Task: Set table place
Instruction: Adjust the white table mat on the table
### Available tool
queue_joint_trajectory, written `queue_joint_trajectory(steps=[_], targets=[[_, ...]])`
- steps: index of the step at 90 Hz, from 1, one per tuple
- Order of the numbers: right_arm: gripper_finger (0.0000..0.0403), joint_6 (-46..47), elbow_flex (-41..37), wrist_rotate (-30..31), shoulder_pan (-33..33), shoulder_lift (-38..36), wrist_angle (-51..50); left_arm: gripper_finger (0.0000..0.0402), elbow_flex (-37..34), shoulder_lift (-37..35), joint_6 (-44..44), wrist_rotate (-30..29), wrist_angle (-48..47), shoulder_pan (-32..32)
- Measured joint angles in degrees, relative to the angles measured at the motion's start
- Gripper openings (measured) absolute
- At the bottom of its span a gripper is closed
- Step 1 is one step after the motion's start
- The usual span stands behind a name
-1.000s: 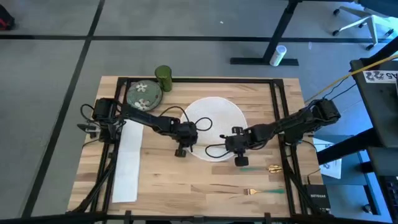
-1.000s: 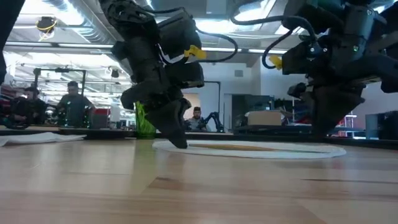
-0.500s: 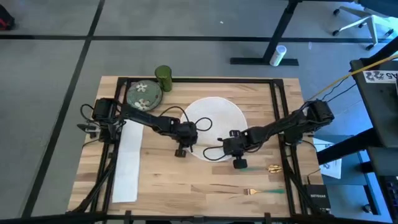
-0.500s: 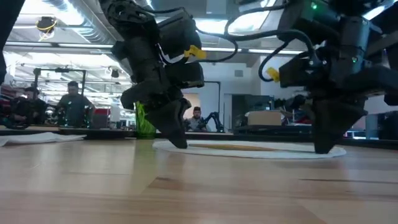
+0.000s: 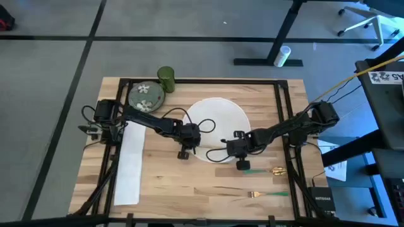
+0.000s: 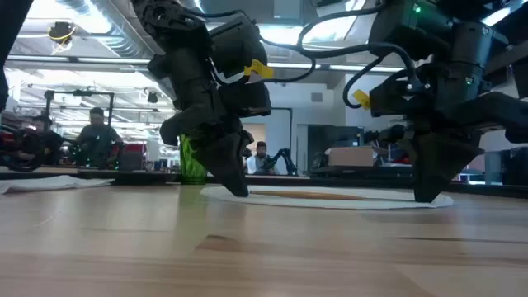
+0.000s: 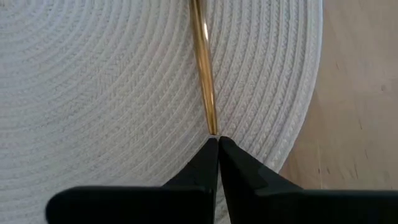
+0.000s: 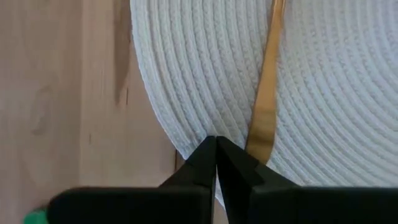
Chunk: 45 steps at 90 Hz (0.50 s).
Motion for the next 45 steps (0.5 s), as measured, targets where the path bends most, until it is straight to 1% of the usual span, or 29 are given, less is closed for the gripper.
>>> queue_joint_trajectory(steps=[45], targets=[[0.0,0.57,0.0,4.22,-0.04,-0.15,-3.13,0.0,0.02,0.0,-0.85,0.69,0.03,-1.0]])
